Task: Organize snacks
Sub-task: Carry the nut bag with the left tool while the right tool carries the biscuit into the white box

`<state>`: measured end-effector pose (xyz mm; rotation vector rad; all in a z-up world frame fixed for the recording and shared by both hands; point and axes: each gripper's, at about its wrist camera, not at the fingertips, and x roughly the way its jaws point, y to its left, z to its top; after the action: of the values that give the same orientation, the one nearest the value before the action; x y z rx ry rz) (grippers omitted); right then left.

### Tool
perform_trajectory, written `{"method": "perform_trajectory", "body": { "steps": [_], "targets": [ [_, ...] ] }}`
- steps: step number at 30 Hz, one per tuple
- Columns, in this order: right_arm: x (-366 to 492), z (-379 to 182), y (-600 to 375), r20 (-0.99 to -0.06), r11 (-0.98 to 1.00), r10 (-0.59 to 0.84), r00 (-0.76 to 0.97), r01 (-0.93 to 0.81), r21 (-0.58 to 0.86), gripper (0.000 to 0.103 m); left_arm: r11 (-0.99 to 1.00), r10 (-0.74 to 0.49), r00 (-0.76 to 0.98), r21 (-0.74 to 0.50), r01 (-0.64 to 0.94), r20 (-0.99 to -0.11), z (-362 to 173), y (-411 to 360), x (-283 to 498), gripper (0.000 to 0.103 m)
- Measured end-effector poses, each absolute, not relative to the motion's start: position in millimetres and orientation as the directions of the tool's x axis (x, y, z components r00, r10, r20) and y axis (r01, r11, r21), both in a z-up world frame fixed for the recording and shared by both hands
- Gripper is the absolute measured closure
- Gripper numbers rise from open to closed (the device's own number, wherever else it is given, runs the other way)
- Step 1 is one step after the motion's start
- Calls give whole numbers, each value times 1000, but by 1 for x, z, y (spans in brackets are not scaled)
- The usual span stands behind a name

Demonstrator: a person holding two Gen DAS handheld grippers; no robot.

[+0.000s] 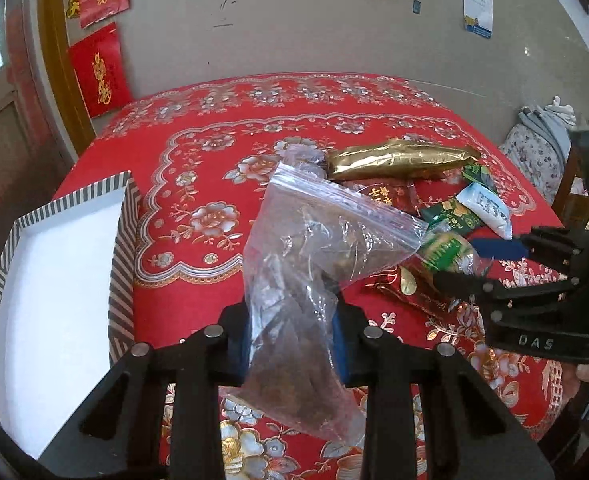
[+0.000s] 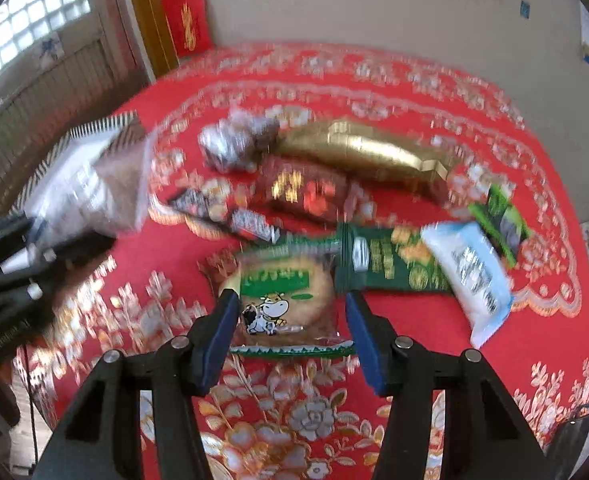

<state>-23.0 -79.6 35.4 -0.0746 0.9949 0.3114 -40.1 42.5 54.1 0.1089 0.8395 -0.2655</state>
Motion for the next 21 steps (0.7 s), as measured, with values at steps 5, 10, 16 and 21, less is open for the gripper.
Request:
{"method": "perform_trajectory", "body": {
  "steps": [5,10,16,21],
  "targets": [
    [-18,31,-81,-856,951,234,460,-291,104,43,962,-200,630,-27,273,-751,52,43,-39,70],
    [-18,32,-72,-855,948,178,487,-319,15,55,961,-200,634,-23,276,-747,54,44,-41,70],
    [-25,35,-82,-828,947,241,507,-311,85,56,962,-206,631,-35,272,-748,56,48,-43,70],
    [-28,50,-73,-808,940,263,528,-327,93,56,960,-209,641,-30,279,-739,67,53,-49,70]
  ]
}}
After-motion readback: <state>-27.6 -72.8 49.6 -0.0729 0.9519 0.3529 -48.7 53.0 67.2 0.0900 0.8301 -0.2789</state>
